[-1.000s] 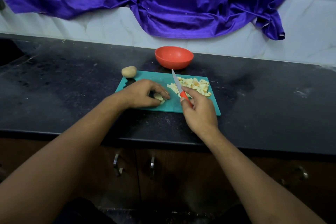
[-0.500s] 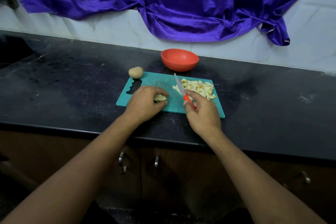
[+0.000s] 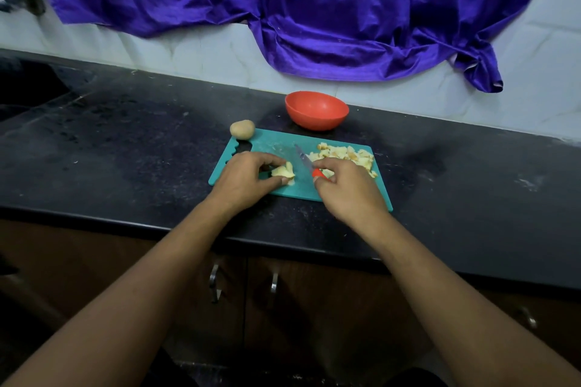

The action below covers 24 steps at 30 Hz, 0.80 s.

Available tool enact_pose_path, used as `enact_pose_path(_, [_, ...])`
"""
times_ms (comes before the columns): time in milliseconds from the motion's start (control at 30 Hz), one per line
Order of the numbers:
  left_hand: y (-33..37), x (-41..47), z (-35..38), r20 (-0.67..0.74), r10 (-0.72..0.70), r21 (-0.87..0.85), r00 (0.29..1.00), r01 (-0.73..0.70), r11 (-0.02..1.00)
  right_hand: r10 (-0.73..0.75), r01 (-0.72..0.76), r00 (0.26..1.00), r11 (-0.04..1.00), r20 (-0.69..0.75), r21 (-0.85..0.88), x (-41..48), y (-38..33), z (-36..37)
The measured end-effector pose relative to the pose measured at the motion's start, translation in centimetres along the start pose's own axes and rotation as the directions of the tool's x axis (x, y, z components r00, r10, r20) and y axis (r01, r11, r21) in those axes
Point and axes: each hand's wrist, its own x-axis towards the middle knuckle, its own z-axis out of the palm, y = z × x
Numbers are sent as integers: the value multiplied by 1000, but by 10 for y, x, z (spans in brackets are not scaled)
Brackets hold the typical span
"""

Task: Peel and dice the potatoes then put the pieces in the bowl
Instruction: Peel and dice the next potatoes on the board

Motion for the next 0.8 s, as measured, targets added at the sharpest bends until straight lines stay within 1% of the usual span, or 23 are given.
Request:
enact_pose_path(67, [-1, 0, 1, -2, -7, -14, 1000, 7, 1000, -7, 12, 998, 998, 64, -69, 3, -15, -7])
enact_pose_path(200, [-1, -2, 2, -9, 10, -17, 1000, -10, 1000, -41, 64, 992, 977, 116, -202, 0, -34, -12])
enact_pose_path(367, [-2, -1, 3, -28, 21, -8, 999, -21, 1000, -97, 124, 990, 950, 107, -288, -6, -42, -11])
enact_pose_path(467, [-3, -2, 4, -53, 30, -6, 998, -31, 1000, -102, 134, 988, 941, 118, -310, -8, -42, -10])
enact_pose_path(567, [-2, -4, 4, -65, 46, 24, 997, -44, 999, -100, 130, 988, 947, 114, -294, -8, -43, -11])
enact_pose_path(667, [0, -4, 3, -72, 32, 38, 997, -30, 999, -102, 126, 990, 950, 96, -286, -6, -44, -13])
enact_pose_path(800, [0, -5, 2, -73, 17, 50, 997, -14, 999, -104, 136, 987, 943, 119, -303, -7, -47, -9])
